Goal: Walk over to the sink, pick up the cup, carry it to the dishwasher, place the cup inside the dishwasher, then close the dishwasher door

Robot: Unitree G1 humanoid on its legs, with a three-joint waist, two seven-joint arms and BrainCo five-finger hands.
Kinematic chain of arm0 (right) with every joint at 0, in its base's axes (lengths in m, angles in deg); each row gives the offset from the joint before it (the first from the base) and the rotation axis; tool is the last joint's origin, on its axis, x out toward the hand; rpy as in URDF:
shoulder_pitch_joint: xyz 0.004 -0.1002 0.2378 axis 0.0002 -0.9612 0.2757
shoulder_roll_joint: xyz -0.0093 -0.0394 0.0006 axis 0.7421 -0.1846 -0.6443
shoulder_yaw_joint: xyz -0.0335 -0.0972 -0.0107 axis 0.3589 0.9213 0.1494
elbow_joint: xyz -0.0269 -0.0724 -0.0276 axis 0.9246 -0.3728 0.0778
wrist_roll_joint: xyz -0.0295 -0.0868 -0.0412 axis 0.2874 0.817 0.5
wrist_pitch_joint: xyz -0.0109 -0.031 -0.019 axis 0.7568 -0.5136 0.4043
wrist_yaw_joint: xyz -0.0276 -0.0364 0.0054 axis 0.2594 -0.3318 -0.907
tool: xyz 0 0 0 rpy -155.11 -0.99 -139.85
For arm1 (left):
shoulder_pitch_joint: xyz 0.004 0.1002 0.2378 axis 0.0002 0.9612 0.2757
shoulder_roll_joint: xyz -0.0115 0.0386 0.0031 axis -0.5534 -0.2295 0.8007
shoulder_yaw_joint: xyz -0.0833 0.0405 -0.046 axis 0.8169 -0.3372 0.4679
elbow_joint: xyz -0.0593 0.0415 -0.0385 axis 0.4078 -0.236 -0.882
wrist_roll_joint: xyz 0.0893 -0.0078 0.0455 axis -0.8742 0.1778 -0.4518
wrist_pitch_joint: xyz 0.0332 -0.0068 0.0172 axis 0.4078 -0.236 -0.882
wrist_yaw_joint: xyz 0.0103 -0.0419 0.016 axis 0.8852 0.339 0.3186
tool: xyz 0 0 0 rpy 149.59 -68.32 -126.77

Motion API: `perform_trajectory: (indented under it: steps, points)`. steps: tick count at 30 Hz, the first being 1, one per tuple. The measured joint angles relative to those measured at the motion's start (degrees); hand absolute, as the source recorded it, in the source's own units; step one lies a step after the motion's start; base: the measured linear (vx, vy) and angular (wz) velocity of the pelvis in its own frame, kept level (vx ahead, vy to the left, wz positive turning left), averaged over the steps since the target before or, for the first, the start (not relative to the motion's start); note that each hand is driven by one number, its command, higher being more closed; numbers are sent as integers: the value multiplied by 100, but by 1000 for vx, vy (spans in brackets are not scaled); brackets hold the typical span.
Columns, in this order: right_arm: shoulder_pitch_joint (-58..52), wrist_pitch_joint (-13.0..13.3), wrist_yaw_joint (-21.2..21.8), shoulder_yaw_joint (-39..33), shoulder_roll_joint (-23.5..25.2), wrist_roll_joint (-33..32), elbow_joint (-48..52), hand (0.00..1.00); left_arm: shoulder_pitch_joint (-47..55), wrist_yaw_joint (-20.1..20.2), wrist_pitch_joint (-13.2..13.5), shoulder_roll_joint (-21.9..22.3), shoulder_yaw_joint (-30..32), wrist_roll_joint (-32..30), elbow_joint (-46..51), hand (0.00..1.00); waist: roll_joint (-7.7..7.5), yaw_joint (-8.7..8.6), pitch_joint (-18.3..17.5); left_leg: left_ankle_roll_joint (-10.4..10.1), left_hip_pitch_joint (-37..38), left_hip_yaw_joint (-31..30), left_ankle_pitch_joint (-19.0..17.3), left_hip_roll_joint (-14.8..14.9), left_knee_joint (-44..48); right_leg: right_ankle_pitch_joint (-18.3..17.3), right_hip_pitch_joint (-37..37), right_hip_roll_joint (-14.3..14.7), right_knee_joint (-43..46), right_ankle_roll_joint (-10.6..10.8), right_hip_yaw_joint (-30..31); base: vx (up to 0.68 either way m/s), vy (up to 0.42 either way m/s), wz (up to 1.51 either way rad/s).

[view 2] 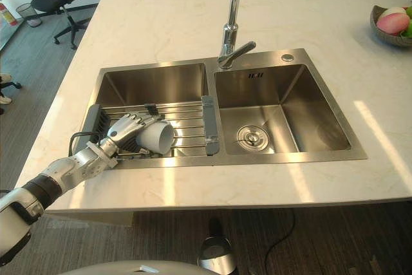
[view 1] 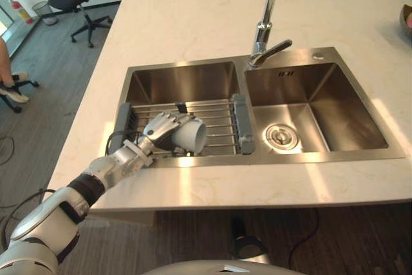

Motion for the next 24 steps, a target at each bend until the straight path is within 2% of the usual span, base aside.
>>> perform_trajectory:
  steps: [1, 2, 5, 7, 9, 11, 13, 14, 16, 19, 21, 22, 23, 24]
  points:
    - [-13, 24, 26, -128, 11, 2, -15, 0, 16, -252, 114, -1, 239, 128, 288, 100, -2, 16, 0, 11, -33, -84, 14, -11, 0, 0, 10, -27, 1, 0, -99, -18, -1, 27]
    - [-10, 29, 65, -257, 18, 5, -26, 0, 98, -499, 279, -2, 756, 620, 809, 100, -3, 60, 1, 32, -70, -159, 37, -27, 0, 0, 17, -54, 7, 0, -186, -22, -3, 31]
    - [-15, 106, 101, -456, 68, 11, -42, 0, 236, -606, 372, 63, 1584, 1771, 1791, 100, -10, 159, -1, 41, -51, -283, 60, -27, -1, 1, 104, -69, 36, 0, -351, -24, -6, 23]
    - [-4, 204, 135, -712, 182, 33, -35, 0, 417, -654, 373, 471, 2645, 2722, 2867, 100, -37, 376, -30, 76, -93, -373, 91, -56, 1, -1, 153, -105, 36, -2, -431, -70, 3, 21]
    - [1, 257, 179, -822, 283, 104, -21, 0, 675, -582, 385, 984, 3225, 3223, 3516, 100, -76, 533, -41, 106, -105, -443, 119, -91, 3, -1, 209, -151, 21, -1, -527, -90, 11, 25]
    - [-2, 257, 176, -815, 403, 158, 4, 0, 1132, -306, 353, 1364, 3462, 3606, 4027, 100, -174, 669, -105, 121, -114, -546, 146, -115, 16, -1, 255, -180, 9, -1, -575, -78, 9, 30]
    - [-12, 262, 175, -650, 596, 403, 109, 0, 1625, 222, 75, 1738, 3446, 3935, 4371, 100, -353, 821, -157, 149, -122, -656, 176, -146, 45, 5, 336, -230, 3, 4, -659, -81, 9, 29]
    - [-28, 262, 171, -559, 631, 442, 184, 0, 1721, 334, -6, 1810, 3438, 3958, 4395, 100, -406, 832, -172, 155, -145, -701, 178, -163, 47, 5, 341, -239, 3, 5, -688, -81, -1, 23]
    - [-92, 348, 85, -287, 742, 620, 479, 0, 2025, 695, -396, 1946, 3444, 3969, 4349, 100, -563, 896, -240, 165, -195, -726, 180, -202, 57, 27, 317, -270, 2, 13, -709, -91, 5, 7]
    - [-151, 444, -85, -67, 779, 880, 788, 0, 2444, 1026, -748, 1969, 3559, 4161, 4086, 100, -641, 920, -322, 205, -198, -750, 147, -245, 49, -6, 302, -346, 19, 14, -724, -58, 28, -5]
    - [-203, 488, -195, -72, 775, 1096, 903, 0, 2707, 1276, -796, 2109, 3810, 4420, 3960, 100, -631, 952, -384, 210, -343, -799, 145, -267, 69, -70, 127, -410, 178, 25, -731, -2, 34, 9]
    - [-206, 497, -209, -73, 767, 1193, 906, 0, 2752, 1376, -837, 2156, 3889, 4550, 3919, 100, -619, 954, -377, 214, -413, -865, 144, -270, 109, -186, 9, -450, 415, 46, -746, 15, 15, 46]
    - [-264, 505, -220, -72, 774, 1369, 904, 0, 2839, 1510, -889, 2224, 3975, 4765, 3734, 100, -611, 956, -353, 250, -544, -1090, 126, -286, 255, -575, -298, -585, 1263, 96, -768, 8, -2, 64]
    - [-296, 505, -220, -75, 796, 1442, 903, 0, 2866, 1556, -917, 2233, 3986, 4847, 3658, 100, -642, 941, -348, 257, -623, -1238, 116, -313, 399, -805, -416, -660, 1683, 83, -629, 30, -14, 118]
